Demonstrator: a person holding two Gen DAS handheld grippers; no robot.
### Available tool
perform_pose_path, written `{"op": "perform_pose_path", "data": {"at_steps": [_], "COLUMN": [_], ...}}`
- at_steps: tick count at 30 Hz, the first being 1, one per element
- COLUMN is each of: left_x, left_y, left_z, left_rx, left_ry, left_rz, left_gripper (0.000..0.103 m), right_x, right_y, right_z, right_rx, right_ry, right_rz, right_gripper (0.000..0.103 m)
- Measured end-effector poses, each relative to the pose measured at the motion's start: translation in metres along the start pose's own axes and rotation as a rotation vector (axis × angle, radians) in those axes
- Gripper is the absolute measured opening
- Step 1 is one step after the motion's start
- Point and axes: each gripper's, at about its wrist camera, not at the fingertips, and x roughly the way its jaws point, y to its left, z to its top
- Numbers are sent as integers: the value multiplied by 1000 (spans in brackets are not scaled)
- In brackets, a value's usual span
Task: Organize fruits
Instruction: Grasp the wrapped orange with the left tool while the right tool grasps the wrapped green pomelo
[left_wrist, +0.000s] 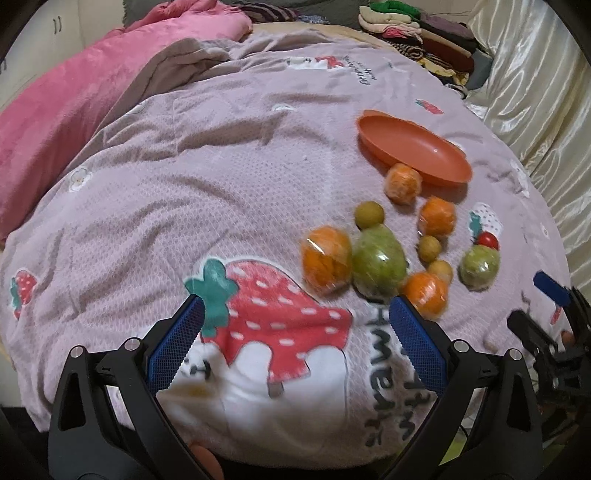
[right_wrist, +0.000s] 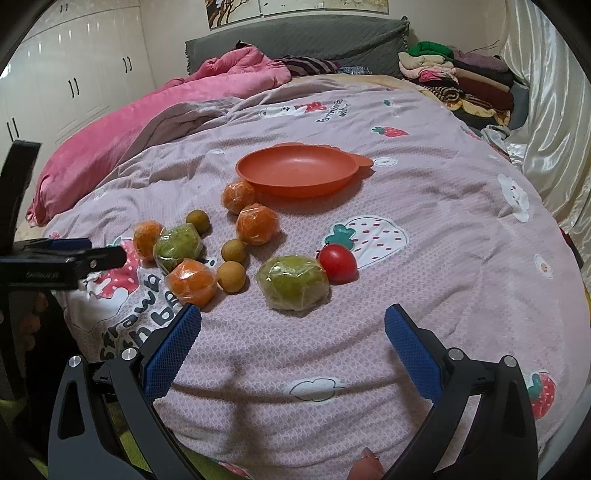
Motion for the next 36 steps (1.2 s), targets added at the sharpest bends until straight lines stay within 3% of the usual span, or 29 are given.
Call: {"op": "perform_pose_path", "data": {"at_steps": [8, 15, 26, 27, 30, 36], "left_x": [15, 28, 44, 45, 49, 53], "left_y": [8, 1, 3, 4, 4, 3], "left_z": [19, 23, 27, 27, 28, 28], "left_rx": [-9, 19, 3, 0, -9, -10], "left_ry": [14, 47, 86, 88, 99, 104], "left_rz": [-63, -128, -214, -217, -228, -233], "left_gripper": [62, 41, 27, 27, 27, 27], "right_x": [10, 17, 35, 36, 42, 50], "right_y": [-5, -8, -15, -15, -18, -18], "right_z": [0, 0, 12, 12, 14, 17], "right_rx": [17, 31, 71, 73, 81, 73], "right_ry": [28, 47, 77, 78, 94, 106], "right_rz": [9, 23, 55, 55, 52, 52], "right_gripper": [99, 99, 98, 97, 78, 62]}}
